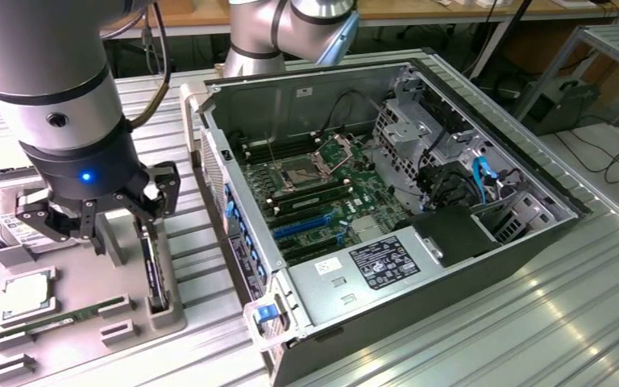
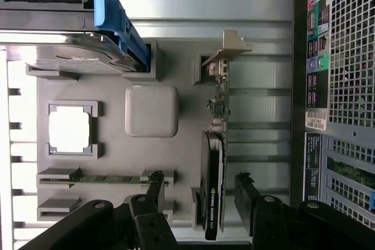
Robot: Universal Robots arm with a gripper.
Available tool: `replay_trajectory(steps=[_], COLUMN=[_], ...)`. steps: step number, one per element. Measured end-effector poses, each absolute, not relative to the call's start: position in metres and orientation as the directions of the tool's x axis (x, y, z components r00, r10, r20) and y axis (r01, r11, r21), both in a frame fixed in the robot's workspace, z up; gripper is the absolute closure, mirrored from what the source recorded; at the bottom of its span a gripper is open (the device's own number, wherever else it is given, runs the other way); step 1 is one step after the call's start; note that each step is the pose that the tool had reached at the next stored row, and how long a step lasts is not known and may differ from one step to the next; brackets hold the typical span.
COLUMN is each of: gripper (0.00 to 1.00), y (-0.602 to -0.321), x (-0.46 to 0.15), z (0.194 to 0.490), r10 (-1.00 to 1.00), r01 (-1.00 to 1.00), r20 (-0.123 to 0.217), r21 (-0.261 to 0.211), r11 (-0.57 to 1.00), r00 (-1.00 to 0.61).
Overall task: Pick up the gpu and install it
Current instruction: 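Pick up the gpu and move the gpu toward the slot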
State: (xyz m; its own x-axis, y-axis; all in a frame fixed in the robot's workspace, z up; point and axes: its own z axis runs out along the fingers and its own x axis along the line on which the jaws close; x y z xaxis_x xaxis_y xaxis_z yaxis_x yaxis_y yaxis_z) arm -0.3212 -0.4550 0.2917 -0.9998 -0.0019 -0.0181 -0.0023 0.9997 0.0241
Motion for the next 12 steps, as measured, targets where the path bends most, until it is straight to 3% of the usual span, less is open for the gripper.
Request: replay_trajectory(steps=[12], gripper=[0.40], y=[-0.455], x=[-0.321], z=[0.279], r10=[-0.003], r01=[-0.003], r20=[-0.018], r21=[0.024], r11=[1.000], r00=[-1.000])
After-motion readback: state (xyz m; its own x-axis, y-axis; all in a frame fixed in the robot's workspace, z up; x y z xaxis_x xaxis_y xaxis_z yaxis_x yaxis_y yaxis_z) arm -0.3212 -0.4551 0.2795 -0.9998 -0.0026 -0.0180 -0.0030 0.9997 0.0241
